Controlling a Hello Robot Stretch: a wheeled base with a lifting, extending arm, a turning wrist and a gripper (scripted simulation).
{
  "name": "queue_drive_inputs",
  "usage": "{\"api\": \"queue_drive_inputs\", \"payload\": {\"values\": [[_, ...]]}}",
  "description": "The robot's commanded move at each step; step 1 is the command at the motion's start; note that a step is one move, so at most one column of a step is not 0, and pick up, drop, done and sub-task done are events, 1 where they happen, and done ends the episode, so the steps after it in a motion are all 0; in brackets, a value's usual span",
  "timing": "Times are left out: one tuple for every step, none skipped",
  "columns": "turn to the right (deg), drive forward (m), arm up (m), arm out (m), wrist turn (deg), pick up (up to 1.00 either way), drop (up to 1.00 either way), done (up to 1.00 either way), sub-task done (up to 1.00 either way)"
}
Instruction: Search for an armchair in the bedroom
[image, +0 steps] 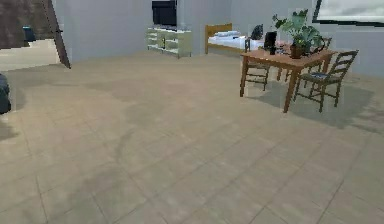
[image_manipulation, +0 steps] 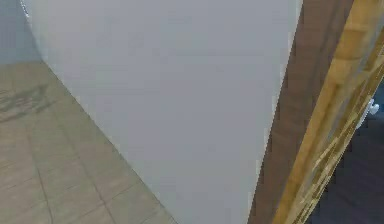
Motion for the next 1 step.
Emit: {"api": "queue_drive_inputs", "payload": {"values": [[-42.0,0.0,0.0,0.0,0.0,0.0,0.0,0.0,0.0]]}}
